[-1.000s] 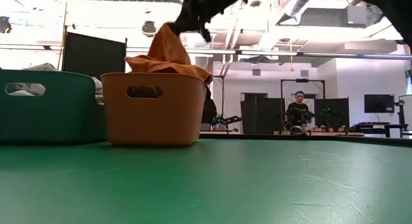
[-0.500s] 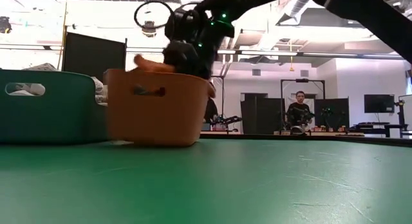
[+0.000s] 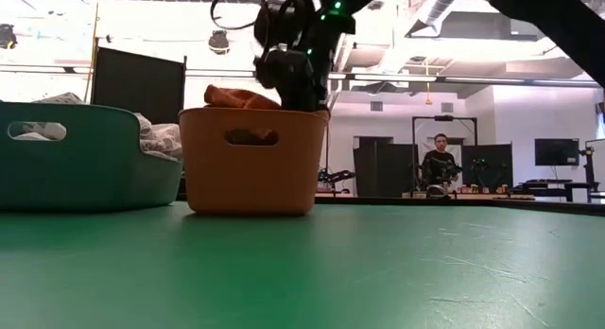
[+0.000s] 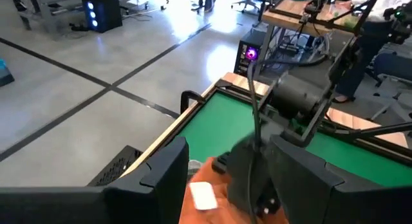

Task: Sort towels by color in basket
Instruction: Put the orange towel into the orange bin

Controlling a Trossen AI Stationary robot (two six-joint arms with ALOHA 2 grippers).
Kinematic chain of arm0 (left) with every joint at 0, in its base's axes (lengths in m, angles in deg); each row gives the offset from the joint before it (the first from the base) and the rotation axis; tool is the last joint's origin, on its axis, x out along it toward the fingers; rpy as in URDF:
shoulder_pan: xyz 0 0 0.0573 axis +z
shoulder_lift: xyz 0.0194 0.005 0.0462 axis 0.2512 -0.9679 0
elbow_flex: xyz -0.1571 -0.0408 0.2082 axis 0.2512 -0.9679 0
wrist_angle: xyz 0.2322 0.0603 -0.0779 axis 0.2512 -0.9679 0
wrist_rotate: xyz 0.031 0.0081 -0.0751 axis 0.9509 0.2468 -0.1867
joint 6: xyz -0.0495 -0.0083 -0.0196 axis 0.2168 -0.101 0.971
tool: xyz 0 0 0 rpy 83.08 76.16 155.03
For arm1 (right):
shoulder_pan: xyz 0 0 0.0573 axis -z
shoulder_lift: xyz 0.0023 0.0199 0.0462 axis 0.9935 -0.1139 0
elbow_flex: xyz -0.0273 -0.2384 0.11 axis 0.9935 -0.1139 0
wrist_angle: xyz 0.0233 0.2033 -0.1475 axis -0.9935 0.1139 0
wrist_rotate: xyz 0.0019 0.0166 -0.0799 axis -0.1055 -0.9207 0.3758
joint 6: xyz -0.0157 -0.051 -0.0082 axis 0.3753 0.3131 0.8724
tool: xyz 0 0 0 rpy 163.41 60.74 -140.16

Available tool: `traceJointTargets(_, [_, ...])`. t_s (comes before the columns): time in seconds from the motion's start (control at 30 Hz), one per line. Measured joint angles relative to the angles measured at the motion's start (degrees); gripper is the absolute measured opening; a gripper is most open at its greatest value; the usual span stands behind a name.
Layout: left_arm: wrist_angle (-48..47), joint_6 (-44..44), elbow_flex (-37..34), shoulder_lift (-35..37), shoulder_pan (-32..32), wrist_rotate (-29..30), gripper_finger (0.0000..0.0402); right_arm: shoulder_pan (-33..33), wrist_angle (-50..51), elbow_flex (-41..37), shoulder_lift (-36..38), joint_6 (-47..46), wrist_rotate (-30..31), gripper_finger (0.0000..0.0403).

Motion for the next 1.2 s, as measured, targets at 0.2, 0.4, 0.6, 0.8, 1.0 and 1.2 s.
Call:
traceJointTargets(0.2, [0.15,0.3,0.0,0.43,0.0,-0.07,0.0201,0.15,-3.12,0.0,3.04,1.47,0.96,0.0136])
traceJointTargets(0.4, [0.13,0.78,0.0,0.36,-0.02,-0.13,0.0201,0.22,-1.86,0.02,4.71,2.56,0.87,0.0183])
traceJointTargets(0.6, [0.08,0.97,0.0,0.38,0.0,-0.13,0.0201,0.22,6.66,2.48,4.93,3.56,0.79,0.0264])
traceJointTargets(0.8, [-0.28,0.68,0.0,0.38,0.0,-0.11,0.0201,0.22,16.39,11.89,5.09,3.56,0.84,0.0304])
traceJointTargets(1.0, [0.04,0.04,0.0,0.35,-0.01,-0.09,0.0201,0.48,6.4,17.77,5.2,3.57,1.09,0.0306])
traceJointTargets(1.2, [0.06,0.34,0.0,0.38,0.0,-0.05,0.0201,1.1,-6.81,17.58,2.4,6.62,1.14,0.0306])
